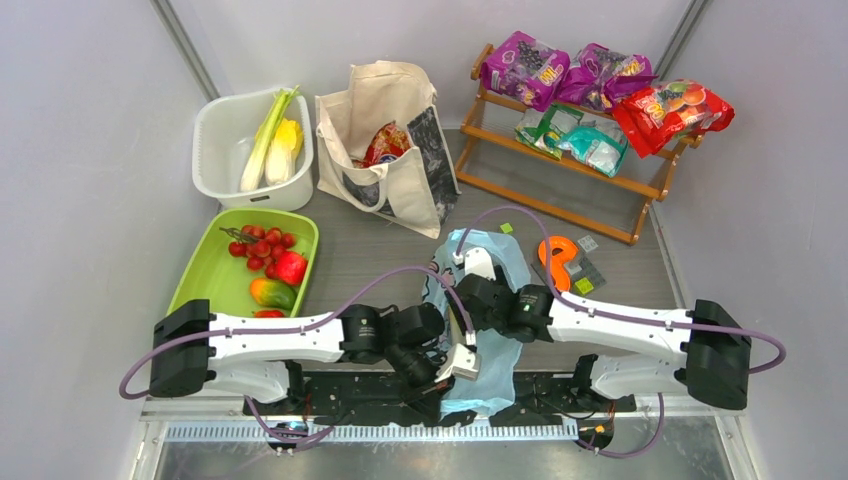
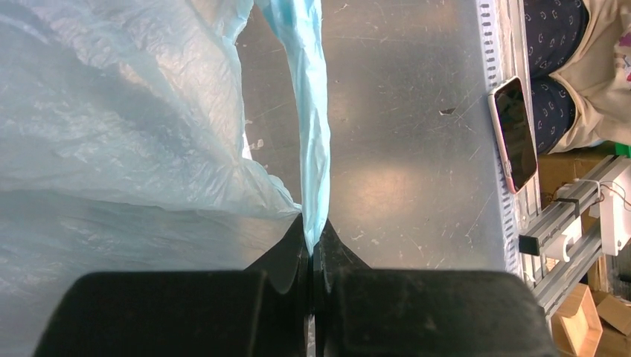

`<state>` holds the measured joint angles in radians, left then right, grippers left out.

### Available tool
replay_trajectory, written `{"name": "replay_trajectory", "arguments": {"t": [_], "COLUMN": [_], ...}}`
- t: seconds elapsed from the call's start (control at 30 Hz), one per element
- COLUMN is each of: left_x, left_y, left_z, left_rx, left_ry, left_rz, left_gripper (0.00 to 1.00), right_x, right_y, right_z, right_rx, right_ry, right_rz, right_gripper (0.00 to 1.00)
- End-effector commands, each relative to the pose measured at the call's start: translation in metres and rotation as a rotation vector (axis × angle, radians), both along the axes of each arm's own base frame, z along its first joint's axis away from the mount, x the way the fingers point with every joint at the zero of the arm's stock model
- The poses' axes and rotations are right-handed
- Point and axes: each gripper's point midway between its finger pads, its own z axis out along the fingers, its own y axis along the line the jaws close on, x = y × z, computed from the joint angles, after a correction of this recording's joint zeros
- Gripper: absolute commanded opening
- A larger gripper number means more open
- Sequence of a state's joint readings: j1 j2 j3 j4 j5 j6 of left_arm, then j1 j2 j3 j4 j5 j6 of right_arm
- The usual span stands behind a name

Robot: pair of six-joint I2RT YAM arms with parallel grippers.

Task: Untie the knot of the grocery bags and take out the mixed food
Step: Pick up the fake vegetable from the takeout bag.

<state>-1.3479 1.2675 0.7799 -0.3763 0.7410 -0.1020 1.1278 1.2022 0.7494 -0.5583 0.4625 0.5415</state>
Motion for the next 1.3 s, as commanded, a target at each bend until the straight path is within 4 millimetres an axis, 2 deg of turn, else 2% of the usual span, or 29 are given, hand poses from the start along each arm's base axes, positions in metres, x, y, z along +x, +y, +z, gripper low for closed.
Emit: {"name": "replay_trajectory", "arguments": {"t": [0.0, 0.1, 0.13, 0.3, 0.47, 0.77, 1.13, 1.27], "left_x": [0.002, 0.002, 0.003, 0.003, 0.003, 0.003, 0.005, 0.005], "left_y": [-0.009, -0.008, -0.008, -0.009, -0.008, -0.008, -0.009, -0.008], "left_z": [0.013, 0.011, 0.012, 0.012, 0.012, 0.012, 0.011, 0.011], "left_rx": [-0.038, -0.033, -0.033, -0.037, -0.04, -0.041, -0.043, -0.043], "left_ry": [-0.017, -0.019, -0.02, -0.025, -0.025, -0.026, -0.032, -0.032], "left_rz": [-0.002, 0.001, 0.002, 0.004, 0.003, 0.004, 0.019, 0.026], "left_gripper": [0.0, 0.0, 0.0, 0.0, 0.0, 0.0, 0.0, 0.0], "right_x": [0.008, 0.008, 0.009, 0.026, 0.041, 0.054, 0.057, 0.059], "right_y": [0.045, 0.057, 0.06, 0.06, 0.064, 0.05, 0.041, 0.035], "right_z": [0.04, 0.037, 0.031, 0.004, -0.003, -0.038, -0.07, -0.07], "right_rx": [0.168, 0.197, 0.188, 0.133, 0.121, 0.068, 0.037, 0.013], "right_ry": [-0.082, -0.069, -0.056, -0.033, -0.063, -0.024, 0.036, 0.026], "right_rz": [0.12, 0.139, 0.126, 0.012, -0.054, -0.132, -0.155, -0.171], "right_gripper": [0.78, 0.73, 0.71, 0.64, 0.62, 0.5, 0.5, 0.57]}}
